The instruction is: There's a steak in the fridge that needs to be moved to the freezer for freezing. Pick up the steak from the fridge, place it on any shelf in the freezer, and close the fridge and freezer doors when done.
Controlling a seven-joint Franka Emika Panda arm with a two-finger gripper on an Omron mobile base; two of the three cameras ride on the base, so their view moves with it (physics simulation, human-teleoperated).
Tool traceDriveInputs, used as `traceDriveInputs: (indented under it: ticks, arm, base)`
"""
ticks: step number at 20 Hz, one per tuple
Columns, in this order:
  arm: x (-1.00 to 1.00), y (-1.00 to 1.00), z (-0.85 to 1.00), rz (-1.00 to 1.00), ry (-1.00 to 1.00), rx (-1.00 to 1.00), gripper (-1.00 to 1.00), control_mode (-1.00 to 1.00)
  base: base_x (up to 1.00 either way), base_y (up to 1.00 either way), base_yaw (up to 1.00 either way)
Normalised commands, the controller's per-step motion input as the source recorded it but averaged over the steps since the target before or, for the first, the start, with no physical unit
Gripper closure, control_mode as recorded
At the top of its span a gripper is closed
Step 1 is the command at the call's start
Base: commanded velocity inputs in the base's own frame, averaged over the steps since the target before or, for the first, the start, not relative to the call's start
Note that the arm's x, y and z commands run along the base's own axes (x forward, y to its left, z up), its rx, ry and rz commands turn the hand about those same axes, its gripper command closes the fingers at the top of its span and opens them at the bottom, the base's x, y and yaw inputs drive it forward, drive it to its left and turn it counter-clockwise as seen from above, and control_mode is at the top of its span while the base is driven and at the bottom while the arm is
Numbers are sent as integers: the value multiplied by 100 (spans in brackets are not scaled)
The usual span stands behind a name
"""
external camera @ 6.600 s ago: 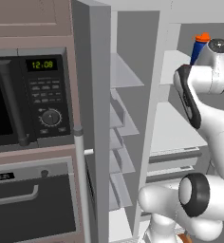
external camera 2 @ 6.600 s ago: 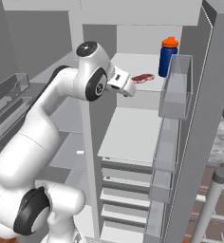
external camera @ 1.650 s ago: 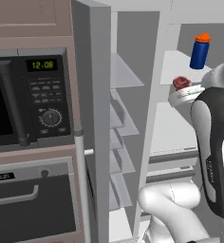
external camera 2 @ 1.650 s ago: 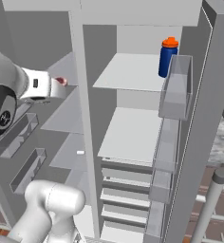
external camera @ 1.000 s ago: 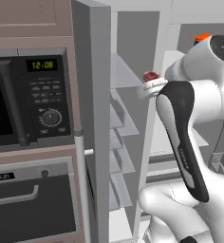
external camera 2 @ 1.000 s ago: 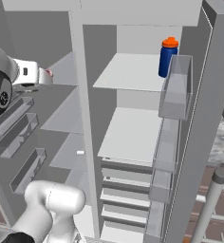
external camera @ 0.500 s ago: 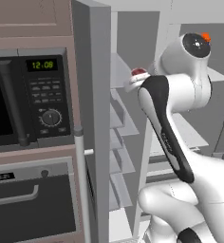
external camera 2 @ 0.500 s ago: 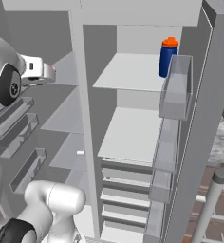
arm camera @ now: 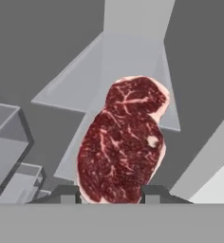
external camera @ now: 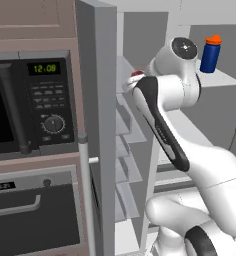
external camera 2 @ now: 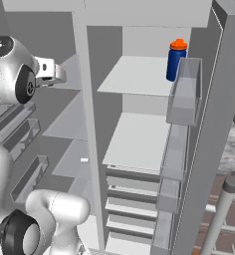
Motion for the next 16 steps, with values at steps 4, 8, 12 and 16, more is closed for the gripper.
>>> traceDriveInputs:
  ticks: [4,8,12,16]
  arm:
    - [53,0,-4,0,1,-1,100,-100]
    - [48,4,-18,0,1,0,100,-100]
    - [39,6,-21,0,6,0,100,-100]
    - [41,2,-19,0,0,-1,100,-100]
  base:
    - [0,0,0]
    - [0,0,0]
    - [0,0,0]
    - [0,0,0]
